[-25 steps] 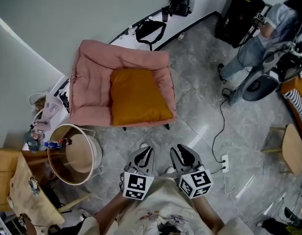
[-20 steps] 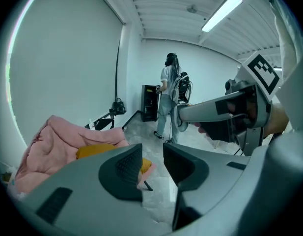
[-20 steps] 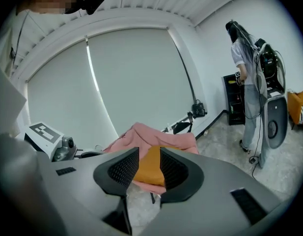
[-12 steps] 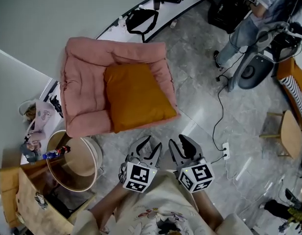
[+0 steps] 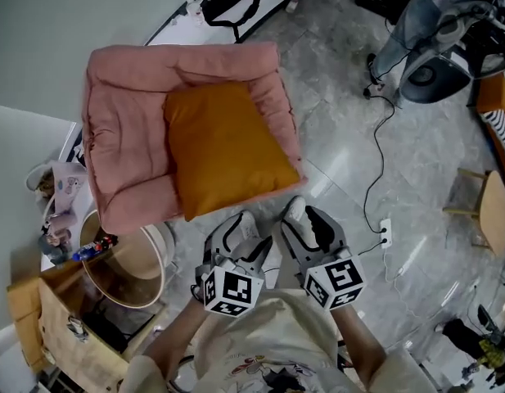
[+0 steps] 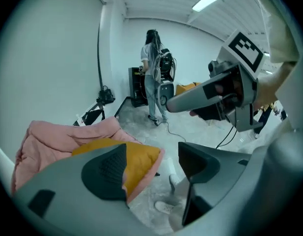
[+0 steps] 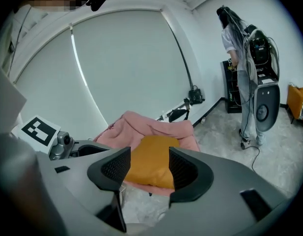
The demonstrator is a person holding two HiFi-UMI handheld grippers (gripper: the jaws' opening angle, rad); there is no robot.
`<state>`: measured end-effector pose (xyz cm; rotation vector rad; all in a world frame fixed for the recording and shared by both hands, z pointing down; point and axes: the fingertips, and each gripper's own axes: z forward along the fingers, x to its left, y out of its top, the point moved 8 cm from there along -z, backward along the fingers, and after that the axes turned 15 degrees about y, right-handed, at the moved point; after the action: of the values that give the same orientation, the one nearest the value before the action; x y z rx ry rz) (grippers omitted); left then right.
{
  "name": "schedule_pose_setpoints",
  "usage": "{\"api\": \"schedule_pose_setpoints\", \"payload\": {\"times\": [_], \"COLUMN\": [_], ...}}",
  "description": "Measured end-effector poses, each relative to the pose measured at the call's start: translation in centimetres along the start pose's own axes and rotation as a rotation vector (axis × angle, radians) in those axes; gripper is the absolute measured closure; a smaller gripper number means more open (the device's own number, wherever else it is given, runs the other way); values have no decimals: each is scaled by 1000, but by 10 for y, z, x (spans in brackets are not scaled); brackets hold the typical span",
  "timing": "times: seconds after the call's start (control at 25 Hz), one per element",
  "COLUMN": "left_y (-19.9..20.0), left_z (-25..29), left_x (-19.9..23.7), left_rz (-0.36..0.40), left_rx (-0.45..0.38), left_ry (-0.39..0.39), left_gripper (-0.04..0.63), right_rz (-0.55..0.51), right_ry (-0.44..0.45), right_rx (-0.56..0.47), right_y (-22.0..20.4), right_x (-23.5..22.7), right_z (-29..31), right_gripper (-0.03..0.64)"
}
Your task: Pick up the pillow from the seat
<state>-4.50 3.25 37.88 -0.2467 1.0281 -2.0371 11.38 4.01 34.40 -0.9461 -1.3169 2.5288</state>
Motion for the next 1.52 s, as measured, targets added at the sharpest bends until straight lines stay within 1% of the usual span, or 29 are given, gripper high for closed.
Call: {"api": "schedule_pose_setpoints", "payload": {"times": [0.08,0.16,0.2,0.28,0.36,0.52,0.6,0.68,0.76,0.84,0.88,1.0,1.16,1.24,1.28,1.32,1.4,1.44,1.52], "left_y": [-9,-18,-20,-25,-28,-35,-40,-45,-49,-53,-55,-63,-68,-71,-73,-75,-78,-80,-87], "left_z": [10,23,32,50,58,72,79,88,99,107,110,118,132,141,145,149,154,157,163], "left_x": [1,1,1,4,6,7,10,14,15,14,13,13,15,14,13,12,14,16,18], "left_rz": [19,18,29,56,66,134,121,90,94,135,160,211,238,281,308,324,330,334,358], "left_rx": [47,89,100,112,123,131,136,144,151,158,162,182,195,201,201,203,222,231,235], "left_ry": [0,8,15,26,24,28,23,6,-11,-22,-22,-8,-1,1,0,0,-1,-1,0], "left_gripper": [255,248,244,244,244,203,196,171,136,95,86,84,84,84,74,67,58,59,60], "right_rz": [39,62,66,73,85,114,127,133,135,145,155,176,180,182,186,194,213,221,232], "right_ry": [20,39,47,63,85,96,91,88,90,90,88,85,90,82,71,57,28,22,27], "right_rx": [22,43,50,61,78,116,135,152,162,168,168,168,165,170,177,183,182,178,177], "right_y": [-8,-17,-21,-29,-37,-54,-61,-68,-75,-83,-87,-97,-108,-115,-119,-123,-129,-131,-135], "right_x": [-10,-22,-30,-46,-56,-72,-80,-88,-97,-106,-109,-116,-127,-135,-140,-145,-152,-154,-157], "right_z": [9,16,20,32,43,58,66,73,82,90,93,101,112,117,120,122,128,131,137], "right_gripper": [359,342,333,315,287,232,215,201,190,181,178,172,164,155,149,141,112,88,69]}}
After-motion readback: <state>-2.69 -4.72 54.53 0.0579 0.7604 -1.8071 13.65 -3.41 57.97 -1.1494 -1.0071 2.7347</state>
